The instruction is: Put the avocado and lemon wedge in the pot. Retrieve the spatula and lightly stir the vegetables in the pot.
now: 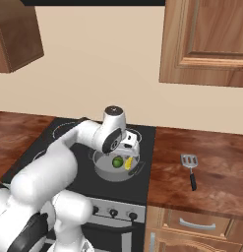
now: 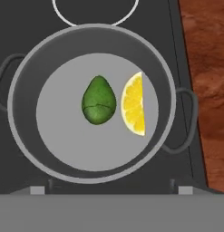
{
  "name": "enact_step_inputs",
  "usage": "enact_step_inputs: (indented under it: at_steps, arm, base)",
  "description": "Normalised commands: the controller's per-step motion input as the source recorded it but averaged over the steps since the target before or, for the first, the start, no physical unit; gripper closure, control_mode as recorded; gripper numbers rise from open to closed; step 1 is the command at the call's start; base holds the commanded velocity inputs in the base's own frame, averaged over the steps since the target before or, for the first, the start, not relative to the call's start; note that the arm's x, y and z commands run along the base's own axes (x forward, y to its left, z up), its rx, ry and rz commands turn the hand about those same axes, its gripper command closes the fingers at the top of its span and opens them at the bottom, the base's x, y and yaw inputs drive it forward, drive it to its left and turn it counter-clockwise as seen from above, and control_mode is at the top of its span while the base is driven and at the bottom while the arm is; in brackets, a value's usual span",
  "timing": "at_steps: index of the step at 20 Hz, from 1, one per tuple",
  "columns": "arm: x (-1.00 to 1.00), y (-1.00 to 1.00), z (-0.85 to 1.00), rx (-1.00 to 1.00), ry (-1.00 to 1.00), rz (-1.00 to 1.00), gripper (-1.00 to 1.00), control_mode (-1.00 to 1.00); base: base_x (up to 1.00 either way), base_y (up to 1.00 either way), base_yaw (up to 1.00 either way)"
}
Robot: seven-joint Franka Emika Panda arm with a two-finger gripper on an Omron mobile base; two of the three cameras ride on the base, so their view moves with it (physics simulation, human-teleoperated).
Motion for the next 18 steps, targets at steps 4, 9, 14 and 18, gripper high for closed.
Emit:
enact_step_inputs:
  at_steps: [4,9,14,18]
  arm:
    - [-1.0,0.0,0.02,0.0,0.0,0.0,-1.0,-1.0]
    - [-0.82,0.1,0.02,0.0,0.0,0.0,-1.0,-1.0]
    - [-0.41,0.43,0.17,0.0,-0.06,0.0,-1.0,-1.0]
    - [-0.28,0.17,0.29,0.0,-0.13,0.0,-1.0,-1.0]
  base:
    - [0.0,0.0,0.0]
    - [0.0,0.0,0.0]
    - [0.0,0.0,0.0]
    - [0.0,0.0,0.0]
